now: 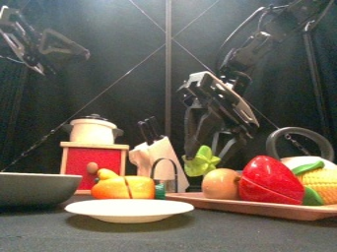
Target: Place starfruit on small plate
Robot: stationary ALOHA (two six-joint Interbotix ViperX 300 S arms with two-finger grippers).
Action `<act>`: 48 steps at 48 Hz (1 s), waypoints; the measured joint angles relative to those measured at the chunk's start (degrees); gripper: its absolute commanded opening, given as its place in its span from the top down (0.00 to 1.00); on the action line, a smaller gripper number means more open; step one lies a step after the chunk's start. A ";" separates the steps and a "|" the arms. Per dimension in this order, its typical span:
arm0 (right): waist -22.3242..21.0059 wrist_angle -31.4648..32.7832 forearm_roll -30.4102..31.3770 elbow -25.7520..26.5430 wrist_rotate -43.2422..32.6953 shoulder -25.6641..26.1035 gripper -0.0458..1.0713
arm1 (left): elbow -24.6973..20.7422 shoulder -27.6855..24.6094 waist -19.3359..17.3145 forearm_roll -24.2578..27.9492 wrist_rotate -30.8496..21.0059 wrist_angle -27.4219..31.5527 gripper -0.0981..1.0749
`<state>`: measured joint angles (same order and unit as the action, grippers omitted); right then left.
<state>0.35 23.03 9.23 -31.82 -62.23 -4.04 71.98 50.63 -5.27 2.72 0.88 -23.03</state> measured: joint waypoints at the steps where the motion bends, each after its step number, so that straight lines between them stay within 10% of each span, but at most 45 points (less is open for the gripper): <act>1: 0.00 0.00 0.00 0.00 0.00 0.00 0.23 | -0.09 0.00 0.00 0.09 -0.09 0.00 0.47; 48: 14.41 -2.81 1.05 13.36 0.09 -10.81 0.23 | 0.35 0.09 -0.70 0.09 -0.09 0.00 0.47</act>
<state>14.77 20.21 10.28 -18.46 -62.14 -14.85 72.33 50.71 -5.98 2.81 0.79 -23.03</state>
